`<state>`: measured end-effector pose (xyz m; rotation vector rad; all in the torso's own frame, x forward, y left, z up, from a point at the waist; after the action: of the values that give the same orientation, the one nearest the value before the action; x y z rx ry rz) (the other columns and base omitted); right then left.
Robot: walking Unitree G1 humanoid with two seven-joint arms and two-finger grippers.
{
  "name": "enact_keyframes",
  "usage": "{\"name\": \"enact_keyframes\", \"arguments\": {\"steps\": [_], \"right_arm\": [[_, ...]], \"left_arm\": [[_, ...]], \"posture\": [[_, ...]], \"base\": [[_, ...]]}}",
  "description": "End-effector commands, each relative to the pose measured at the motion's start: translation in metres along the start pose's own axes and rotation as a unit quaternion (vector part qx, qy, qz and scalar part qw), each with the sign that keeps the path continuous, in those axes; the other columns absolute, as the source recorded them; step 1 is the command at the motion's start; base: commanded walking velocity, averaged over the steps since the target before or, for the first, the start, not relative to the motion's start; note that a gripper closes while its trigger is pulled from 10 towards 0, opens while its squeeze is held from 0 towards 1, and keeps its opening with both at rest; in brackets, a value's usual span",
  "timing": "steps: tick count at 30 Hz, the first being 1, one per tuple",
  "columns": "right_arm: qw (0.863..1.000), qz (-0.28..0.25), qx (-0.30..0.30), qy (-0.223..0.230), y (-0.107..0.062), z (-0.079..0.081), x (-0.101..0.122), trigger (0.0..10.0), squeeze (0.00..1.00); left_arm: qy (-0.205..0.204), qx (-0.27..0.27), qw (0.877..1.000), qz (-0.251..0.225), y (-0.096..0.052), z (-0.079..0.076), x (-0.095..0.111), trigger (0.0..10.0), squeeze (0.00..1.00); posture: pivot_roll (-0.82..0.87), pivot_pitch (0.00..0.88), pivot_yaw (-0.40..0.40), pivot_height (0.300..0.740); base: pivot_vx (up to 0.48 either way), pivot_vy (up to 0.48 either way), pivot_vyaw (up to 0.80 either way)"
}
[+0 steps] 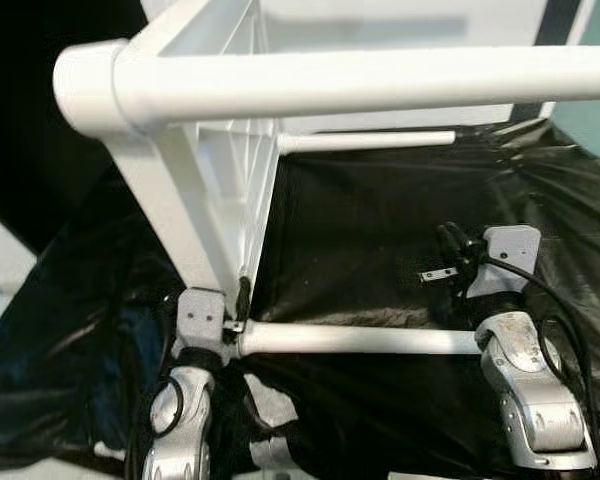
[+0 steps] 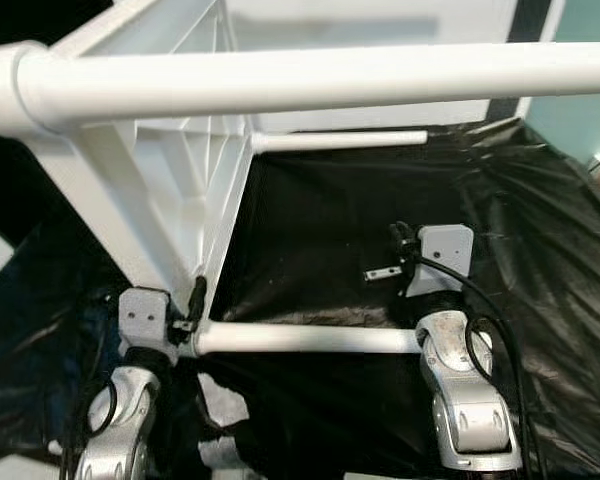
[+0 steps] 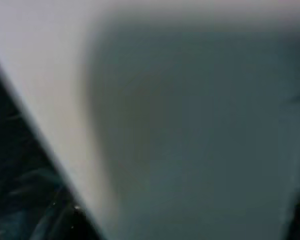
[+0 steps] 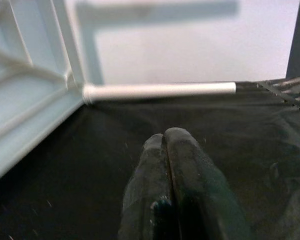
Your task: Building children table
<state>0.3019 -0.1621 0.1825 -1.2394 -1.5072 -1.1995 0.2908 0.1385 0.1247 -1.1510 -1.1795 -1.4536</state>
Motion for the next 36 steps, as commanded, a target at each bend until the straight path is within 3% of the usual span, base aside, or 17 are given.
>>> {"name": "enact_keyframes", "arguments": {"steps": [1,5,8,9,10,12,16,18,23,30,36], "right_arm": [[1.000,-0.003,0.001,-0.006,-0.001,0.003,0.001,10.0,0.00],[0.998,0.005,-0.020,-0.059,-0.012,-0.004,-0.008,10.0,0.00],[0.995,0.010,-0.035,-0.094,-0.018,-0.011,-0.011,10.0,0.00],[0.986,-0.003,-0.042,-0.159,-0.023,-0.017,-0.008,10.0,0.00],[0.986,-0.003,-0.042,-0.159,-0.023,-0.017,-0.008,10.0,0.00],[0.975,-0.015,-0.049,-0.216,-0.028,-0.021,-0.004,10.0,0.00],[0.968,-0.017,-0.054,-0.243,-0.033,-0.023,-0.004,10.0,0.00],[0.964,-0.009,-0.054,-0.261,-0.039,-0.023,-0.010,10.0,0.00],[0.960,-0.020,-0.052,-0.273,-0.040,-0.021,-0.006,10.0,0.00],[0.946,-0.050,-0.053,-0.316,-0.048,-0.023,0.008,10.0,0.00],[0.944,-0.052,-0.057,-0.322,-0.051,-0.027,0.010,10.0,0.00]], "left_arm": [[-0.024,-0.006,0.999,-0.032,0.006,-0.011,0.013,10.0,0.00],[-0.029,-0.071,0.993,-0.088,0.013,-0.033,0.039,10.0,0.00],[-0.018,-0.080,0.993,-0.085,0.009,-0.033,0.036,10.0,0.00],[-0.010,-0.074,0.994,-0.075,0.003,-0.025,0.029,10.0,0.00],[-0.010,-0.074,0.994,-0.075,0.003,-0.025,0.029,10.0,0.00],[-0.007,-0.070,0.995,-0.074,-0.004,-0.017,0.027,10.0,0.00],[-0.015,-0.072,0.994,-0.077,-0.007,-0.016,0.028,10.0,0.00],[-0.031,-0.080,0.992,-0.091,-0.003,-0.025,0.035,10.0,0.00],[-0.046,-0.085,0.989,-0.107,0.003,-0.032,0.045,10.0,0.00],[-0.033,-0.119,0.988,-0.097,-0.019,-0.023,0.041,10.0,0.00],[-0.017,-0.127,0.988,-0.089,-0.033,-0.017,0.039,10.0,0.00]], "posture": [[0.14,0.000,0.100,0.740],[0.12,0.000,0.117,0.740],[0.11,0.000,0.125,0.740],[0.11,0.000,0.129,0.740],[0.11,0.000,0.129,0.740],[0.12,0.000,0.130,0.740],[0.12,0.000,0.128,0.740],[0.13,0.000,0.122,0.740],[0.13,0.000,0.120,0.740],[0.15,0.000,0.120,0.740],[0.16,0.000,0.113,0.740]], "base": [[0.000,0.000,0.00],[0.000,0.000,0.00],[0.000,0.000,0.00],[0.000,0.000,0.00],[0.000,0.000,0.00],[0.000,0.000,0.00],[0.000,0.000,0.00],[0.000,0.000,0.00],[0.000,0.000,0.00],[0.000,0.000,0.00],[0.000,0.000,0.00]]}}
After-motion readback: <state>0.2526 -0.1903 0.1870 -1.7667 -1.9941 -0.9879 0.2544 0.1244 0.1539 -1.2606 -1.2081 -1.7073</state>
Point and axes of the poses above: a point about 5 cm out from each wrist's last joint towards the gripper, its own y axis pointing out of the wrist towards the gripper, its own x axis along the axis of the wrist's last joint, z = x × y, the point moved 5 cm from there along y, pointing out of the wrist towards the gripper, and after that the axes turned 1 degree about -y, right-handed, at the moved point
